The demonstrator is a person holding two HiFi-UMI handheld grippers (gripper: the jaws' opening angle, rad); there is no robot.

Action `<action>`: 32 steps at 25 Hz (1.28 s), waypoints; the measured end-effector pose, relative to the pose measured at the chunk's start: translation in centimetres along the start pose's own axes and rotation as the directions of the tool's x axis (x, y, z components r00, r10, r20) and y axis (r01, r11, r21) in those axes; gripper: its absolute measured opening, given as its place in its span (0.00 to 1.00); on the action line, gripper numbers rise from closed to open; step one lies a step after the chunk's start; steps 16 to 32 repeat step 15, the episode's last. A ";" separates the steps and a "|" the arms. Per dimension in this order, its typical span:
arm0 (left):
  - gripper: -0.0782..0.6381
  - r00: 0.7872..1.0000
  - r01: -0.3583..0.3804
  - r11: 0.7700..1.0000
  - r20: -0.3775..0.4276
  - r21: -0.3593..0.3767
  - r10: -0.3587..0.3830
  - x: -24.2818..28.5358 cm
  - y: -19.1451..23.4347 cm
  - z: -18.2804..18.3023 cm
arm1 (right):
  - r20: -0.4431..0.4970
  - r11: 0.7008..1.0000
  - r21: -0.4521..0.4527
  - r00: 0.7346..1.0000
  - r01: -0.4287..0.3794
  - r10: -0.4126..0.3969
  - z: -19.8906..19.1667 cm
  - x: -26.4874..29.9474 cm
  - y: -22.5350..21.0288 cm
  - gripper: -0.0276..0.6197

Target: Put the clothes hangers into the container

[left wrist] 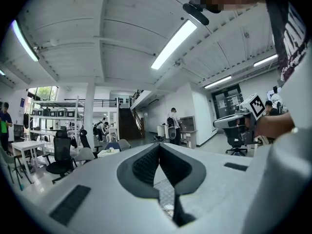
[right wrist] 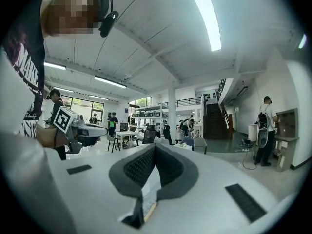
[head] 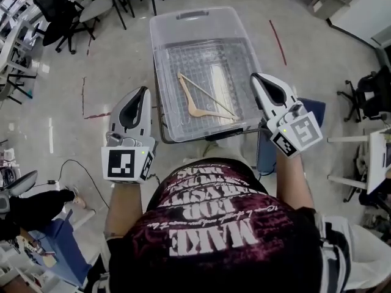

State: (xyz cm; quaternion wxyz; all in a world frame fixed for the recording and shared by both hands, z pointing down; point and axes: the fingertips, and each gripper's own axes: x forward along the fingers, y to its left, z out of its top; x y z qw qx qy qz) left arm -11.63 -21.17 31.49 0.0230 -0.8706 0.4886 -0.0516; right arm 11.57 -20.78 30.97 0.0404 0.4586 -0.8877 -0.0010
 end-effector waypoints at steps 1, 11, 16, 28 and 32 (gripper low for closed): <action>0.12 1.000 0.001 1.000 0.002 -0.003 -0.001 -0.2 0.1 -0.1 | -0.005 1.000 -0.001 1.000 0.009 -0.009 -0.2 -0.1 0.0 0.05; 0.12 0.999 0.032 0.999 -0.007 -0.033 -0.033 -1.2 -0.6 -1.8 | -0.108 0.999 -0.031 0.993 0.033 -0.037 -2.1 -2.0 0.4 0.05; 0.12 0.999 0.052 0.998 -0.002 -0.032 -0.052 -1.0 -1.2 -1.9 | -0.146 0.997 -0.059 0.988 0.041 -0.049 -2.6 -2.8 0.6 0.05; 0.12 0.999 0.052 0.998 -0.002 -0.032 -0.052 -1.0 -1.2 -1.9 | -0.146 0.997 -0.059 0.988 0.041 -0.049 -2.6 -2.8 0.6 0.05; 0.12 0.999 0.052 0.998 -0.002 -0.032 -0.052 -1.0 -1.2 -1.9 | -0.146 0.997 -0.059 0.988 0.041 -0.049 -2.6 -2.8 0.6 0.05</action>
